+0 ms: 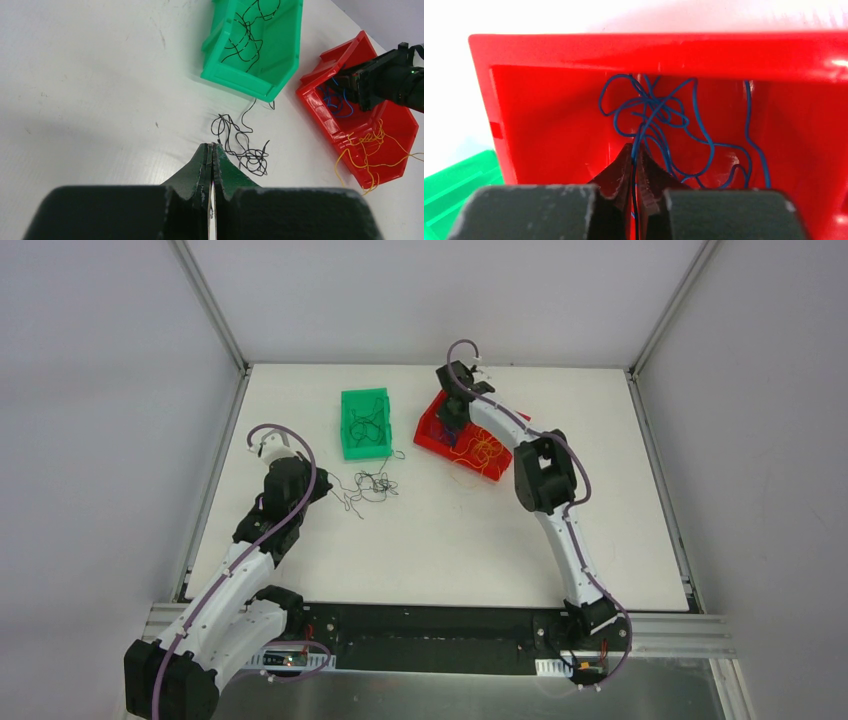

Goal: Untangle the cables

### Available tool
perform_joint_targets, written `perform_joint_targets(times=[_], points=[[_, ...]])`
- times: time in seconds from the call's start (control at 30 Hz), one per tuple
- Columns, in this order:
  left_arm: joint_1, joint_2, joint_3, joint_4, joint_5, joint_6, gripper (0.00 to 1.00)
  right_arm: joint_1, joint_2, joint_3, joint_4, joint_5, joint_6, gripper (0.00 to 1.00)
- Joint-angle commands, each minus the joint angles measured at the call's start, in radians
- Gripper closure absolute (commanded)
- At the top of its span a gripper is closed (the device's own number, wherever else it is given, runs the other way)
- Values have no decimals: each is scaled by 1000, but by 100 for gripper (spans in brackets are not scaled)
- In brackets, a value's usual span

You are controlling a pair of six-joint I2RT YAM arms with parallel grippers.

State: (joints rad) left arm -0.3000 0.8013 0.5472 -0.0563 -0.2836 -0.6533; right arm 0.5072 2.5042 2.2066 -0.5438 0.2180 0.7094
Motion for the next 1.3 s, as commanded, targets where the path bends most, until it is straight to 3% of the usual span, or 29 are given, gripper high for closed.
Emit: perform_joint_targets(times=[0.0, 0.2, 0.27, 0.3, 0.6, 0.73, 0.83, 1.0, 1.27], points=[[-1, 2, 38, 42, 27, 6, 100, 10, -24, 17, -35, 159, 11, 87], [-1, 1, 36, 43, 24, 6, 100, 35, -129, 38, -96, 277, -81, 59], [-1, 0, 34, 43, 19, 7, 100, 51, -156, 58, -125, 332, -117, 43], [-1, 0, 33, 43, 18, 7, 100, 59, -164, 69, -141, 351, -135, 39], [-1, 8, 35, 43, 25, 8, 100, 94, -249, 80, -215, 396, -273, 37], [-1, 22, 37, 52, 62, 11, 100, 106, -358, 4, -217, 359, -335, 36], [-1, 46, 53, 87, 144, 35, 100, 136, -495, -147, -152, 278, -422, 33], [-2, 80, 71, 128, 279, 74, 100, 208, -806, -567, 63, 64, -548, 29], [-52, 123, 107, 252, 554, 152, 100, 294, -1120, -1117, 362, -106, -510, 29]])
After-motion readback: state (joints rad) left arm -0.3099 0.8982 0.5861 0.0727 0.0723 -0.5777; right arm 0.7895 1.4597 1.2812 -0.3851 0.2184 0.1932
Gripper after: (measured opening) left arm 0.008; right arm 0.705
